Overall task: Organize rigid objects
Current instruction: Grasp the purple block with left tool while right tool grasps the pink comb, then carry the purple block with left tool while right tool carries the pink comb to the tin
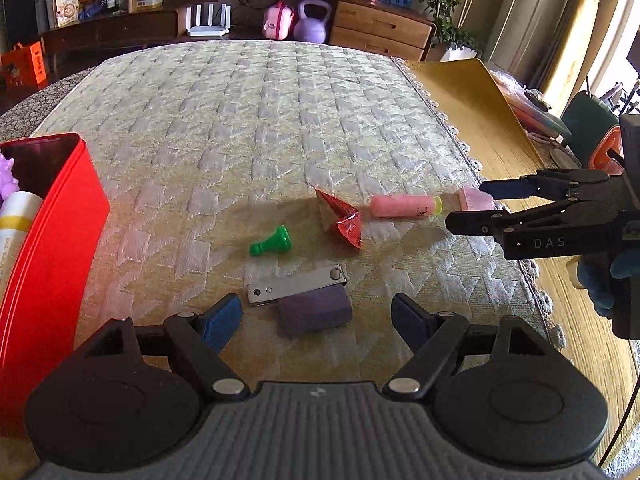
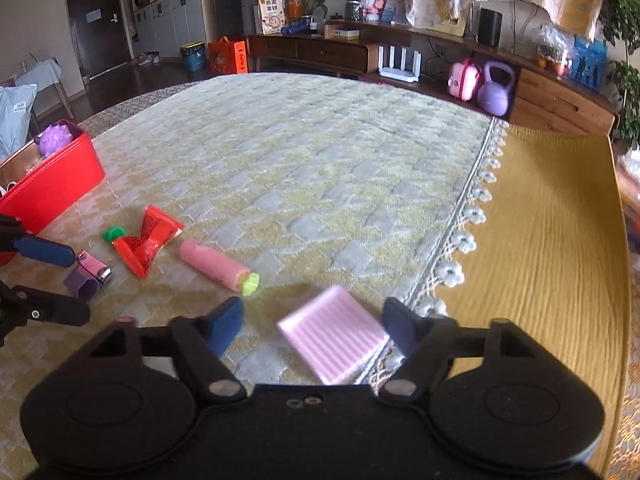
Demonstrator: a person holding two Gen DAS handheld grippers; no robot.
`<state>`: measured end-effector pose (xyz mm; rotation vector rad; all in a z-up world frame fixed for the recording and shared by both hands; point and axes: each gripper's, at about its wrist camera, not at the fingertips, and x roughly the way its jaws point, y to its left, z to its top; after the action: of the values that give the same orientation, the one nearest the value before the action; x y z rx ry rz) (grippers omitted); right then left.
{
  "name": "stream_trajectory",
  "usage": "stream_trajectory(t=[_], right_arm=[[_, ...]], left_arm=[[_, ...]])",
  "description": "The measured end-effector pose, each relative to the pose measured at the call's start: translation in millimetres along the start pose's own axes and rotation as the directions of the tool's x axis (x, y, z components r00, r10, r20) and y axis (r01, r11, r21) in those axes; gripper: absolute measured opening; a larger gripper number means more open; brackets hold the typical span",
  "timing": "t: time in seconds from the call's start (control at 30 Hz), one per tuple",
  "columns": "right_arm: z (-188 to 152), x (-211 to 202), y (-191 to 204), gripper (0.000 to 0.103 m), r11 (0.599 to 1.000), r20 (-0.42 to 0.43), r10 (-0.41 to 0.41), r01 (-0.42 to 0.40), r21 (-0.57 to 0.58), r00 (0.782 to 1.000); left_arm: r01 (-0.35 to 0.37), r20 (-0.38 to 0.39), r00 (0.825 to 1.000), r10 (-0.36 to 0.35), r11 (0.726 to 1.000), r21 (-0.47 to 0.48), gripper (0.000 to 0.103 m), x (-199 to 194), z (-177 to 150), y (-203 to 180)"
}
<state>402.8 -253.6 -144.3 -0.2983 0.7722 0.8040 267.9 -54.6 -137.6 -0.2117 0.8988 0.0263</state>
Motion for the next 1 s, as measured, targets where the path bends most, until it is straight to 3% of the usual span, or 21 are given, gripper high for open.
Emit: stream_trajectory(t=[0.13, 0.43, 1.0], right_arm=[[-2.5, -3.5, 6.8, 0.056, 1.0, 0.016, -0.009, 0.009, -0.018, 1.0], [-8.2, -11.3, 31.1, 0.055, 1.0, 0.022, -0.027, 0.027, -0.014, 0.999], [-19.4, -46.6, 105.3, 0.055, 0.987, 0.016, -0.128, 0.126, 0.101, 0.992]], left_arm=[[-0.014, 0.007, 1.0, 0.014, 1.0, 0.005, 0.076, -0.9, -1.8, -0.3], [-0.057, 0.03, 0.998, 0.055, 0.996, 0.064, 0.04, -3.5, -4.2, -0.6], [-0.025, 0.026, 0.999, 0.024, 0.999, 0.047, 0.04, -36.7, -16.2, 14.4]])
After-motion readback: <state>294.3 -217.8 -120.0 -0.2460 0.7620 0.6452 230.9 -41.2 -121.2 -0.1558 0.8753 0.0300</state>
